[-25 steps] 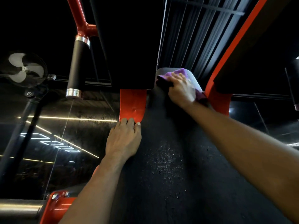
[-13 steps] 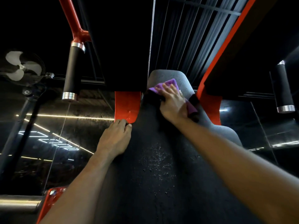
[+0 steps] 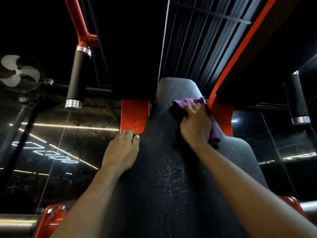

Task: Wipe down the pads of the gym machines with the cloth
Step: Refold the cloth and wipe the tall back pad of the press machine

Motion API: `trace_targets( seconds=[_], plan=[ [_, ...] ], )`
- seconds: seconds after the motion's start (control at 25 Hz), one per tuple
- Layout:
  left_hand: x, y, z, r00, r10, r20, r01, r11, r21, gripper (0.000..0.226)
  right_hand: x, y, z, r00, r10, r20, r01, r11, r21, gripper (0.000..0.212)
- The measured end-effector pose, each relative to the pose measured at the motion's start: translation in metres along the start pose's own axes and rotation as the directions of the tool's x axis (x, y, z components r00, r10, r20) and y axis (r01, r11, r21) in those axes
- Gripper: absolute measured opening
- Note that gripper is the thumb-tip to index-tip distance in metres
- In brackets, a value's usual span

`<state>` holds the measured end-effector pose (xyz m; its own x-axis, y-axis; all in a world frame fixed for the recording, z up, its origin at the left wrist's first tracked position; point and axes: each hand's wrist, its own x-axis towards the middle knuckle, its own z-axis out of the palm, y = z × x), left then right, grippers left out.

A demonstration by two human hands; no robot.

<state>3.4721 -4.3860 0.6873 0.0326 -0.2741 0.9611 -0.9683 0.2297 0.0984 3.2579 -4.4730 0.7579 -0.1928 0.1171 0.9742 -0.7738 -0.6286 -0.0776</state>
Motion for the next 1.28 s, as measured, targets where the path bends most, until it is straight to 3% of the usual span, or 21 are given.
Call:
trace_targets(
  seconds=[0.08,0.16,0.32,0.4,0.48,0.56,0.68,0.76,0.92,0.96,1.04,1.12,1.2,1.28],
  plan=[
    [0.002,-0.005,0.003,1.0,0.003,0.0,-0.003,0.999,0.034,0.029,-0.038,0.008,-0.01,0.97,-0.219,0.105,0.218,0.976,0.015,0.059],
    [0.008,-0.011,0.007,1.0,-0.017,0.013,0.016,0.998,0.057,0.039,-0.045,0.033,-0.024,0.928,-0.319,0.19,0.314,0.948,0.06,0.064],
    [0.009,-0.016,0.01,1.0,0.0,0.016,-0.001,0.997,0.082,0.043,0.018,0.038,-0.011,0.993,-0.098,0.069,0.099,0.995,-0.008,0.062],
    [0.008,-0.018,0.013,1.0,0.006,0.017,-0.008,0.995,0.096,0.046,0.064,0.017,0.004,0.999,0.017,0.045,-0.02,0.998,0.051,0.054],
    [0.007,-0.019,0.015,1.0,0.015,-0.002,-0.015,0.997,0.072,0.047,0.096,0.002,0.019,0.995,-0.012,0.096,0.007,0.999,0.046,0.061],
    [0.005,-0.017,0.014,0.999,0.028,-0.021,-0.028,0.999,0.024,0.037,0.09,-0.01,0.029,0.976,-0.158,0.15,0.157,0.987,0.017,0.064],
    [-0.003,-0.011,0.011,0.998,0.013,-0.06,-0.017,0.997,-0.077,0.019,0.031,-0.022,0.022,0.913,-0.371,0.168,0.368,0.928,0.051,0.053],
    [-0.003,-0.01,0.011,0.999,-0.008,-0.051,0.004,0.997,-0.08,0.016,-0.006,-0.027,0.007,0.84,-0.495,0.224,0.48,0.869,0.12,0.063],
    [-0.012,-0.003,0.016,0.998,-0.052,-0.027,0.053,0.996,0.07,0.048,-0.032,-0.002,-0.018,0.685,-0.63,0.366,0.602,0.772,0.202,0.075],
    [-0.019,0.002,0.016,0.997,-0.061,-0.052,0.065,0.993,0.099,0.054,-0.028,0.016,-0.027,0.687,-0.613,0.39,0.595,0.783,0.182,0.077],
    [-0.034,0.017,0.016,0.994,-0.036,-0.104,0.05,0.989,0.136,0.06,-0.023,0.056,-0.048,0.781,-0.495,0.379,0.492,0.863,0.114,0.079],
    [-0.043,0.036,0.018,0.993,0.05,-0.111,-0.035,0.99,0.138,0.061,-0.029,0.085,-0.069,0.922,-0.227,0.315,0.216,0.974,0.069,0.076],
    [-0.044,0.054,0.025,0.983,0.166,-0.074,-0.156,0.98,0.124,0.065,-0.049,0.089,-0.072,0.973,0.003,0.231,-0.007,1.0,0.017,0.071],
    [-0.043,0.068,0.035,0.969,0.246,-0.021,-0.242,0.962,0.124,0.07,-0.074,0.088,-0.072,0.969,-0.091,0.228,0.103,0.994,-0.04,0.071]
  ],
)
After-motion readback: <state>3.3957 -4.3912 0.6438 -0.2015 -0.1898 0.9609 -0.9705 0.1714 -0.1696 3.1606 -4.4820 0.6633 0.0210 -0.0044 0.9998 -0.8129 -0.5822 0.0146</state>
